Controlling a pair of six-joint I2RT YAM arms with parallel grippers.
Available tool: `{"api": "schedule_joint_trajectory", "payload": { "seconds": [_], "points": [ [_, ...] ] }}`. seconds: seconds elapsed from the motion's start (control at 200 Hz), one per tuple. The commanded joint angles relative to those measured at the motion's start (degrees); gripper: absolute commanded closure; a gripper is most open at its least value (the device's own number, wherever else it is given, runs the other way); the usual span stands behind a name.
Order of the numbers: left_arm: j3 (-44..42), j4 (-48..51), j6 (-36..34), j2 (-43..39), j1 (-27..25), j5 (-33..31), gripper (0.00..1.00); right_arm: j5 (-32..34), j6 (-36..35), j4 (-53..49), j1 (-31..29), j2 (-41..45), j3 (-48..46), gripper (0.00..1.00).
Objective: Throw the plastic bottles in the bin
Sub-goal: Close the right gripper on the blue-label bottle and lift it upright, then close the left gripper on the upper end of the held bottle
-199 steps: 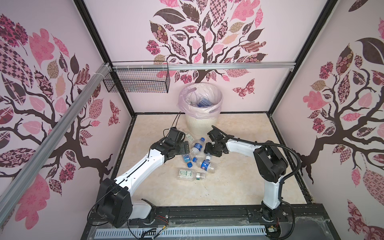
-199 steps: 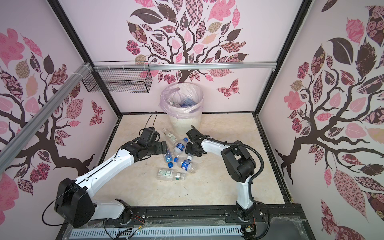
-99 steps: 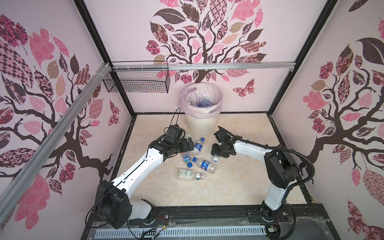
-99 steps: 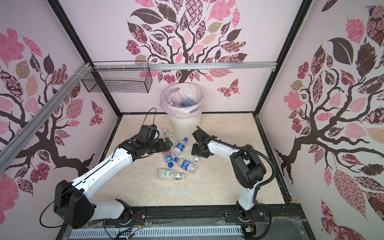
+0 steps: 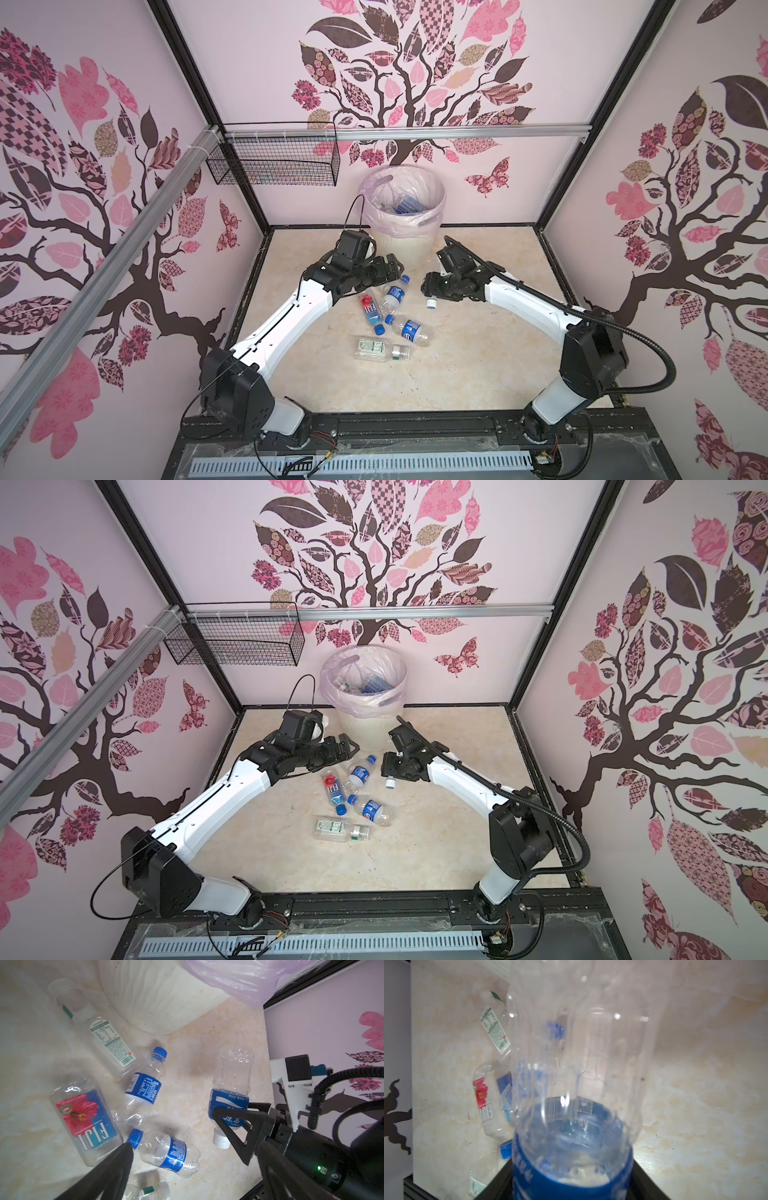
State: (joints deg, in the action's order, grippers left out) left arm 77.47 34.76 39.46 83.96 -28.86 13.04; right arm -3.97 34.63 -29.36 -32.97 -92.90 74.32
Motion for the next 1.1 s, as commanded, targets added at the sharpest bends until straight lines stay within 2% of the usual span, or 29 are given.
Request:
{"api": "schedule_joint_trajectory", "payload": {
  "seconds": [0.0,0.185,0.485,0.765,1.095],
  "points": [
    [4.3,-1.1,0.9,2.2,0.2,2.9,0.03,-2.9,0.0,-1.5,-0.1,4.0,3.1,0.46],
    [5.3,-5.0,4.2,4.9,0.2,5.9,0.03,-6.6,-1.1,-0.8,-1.3,4.6,5.2,0.46],
    [3.3,-6.7,5.9,3.8,1.4,6.5,0.05,-6.7,-6.0,1.4,-7.2,5.8,7.3,0.46],
    [-0.3,-8.9,7.6,2.1,2.6,7.2,0.15,-8.4,-6.2,2.2,-7.3,5.6,8.6,0.46],
    [-1.1,-10.6,8.3,2.6,2.7,8.7,0.18,-11.5,-5.6,4.3,-7.6,5.1,9.3,0.46]
  ]
}}
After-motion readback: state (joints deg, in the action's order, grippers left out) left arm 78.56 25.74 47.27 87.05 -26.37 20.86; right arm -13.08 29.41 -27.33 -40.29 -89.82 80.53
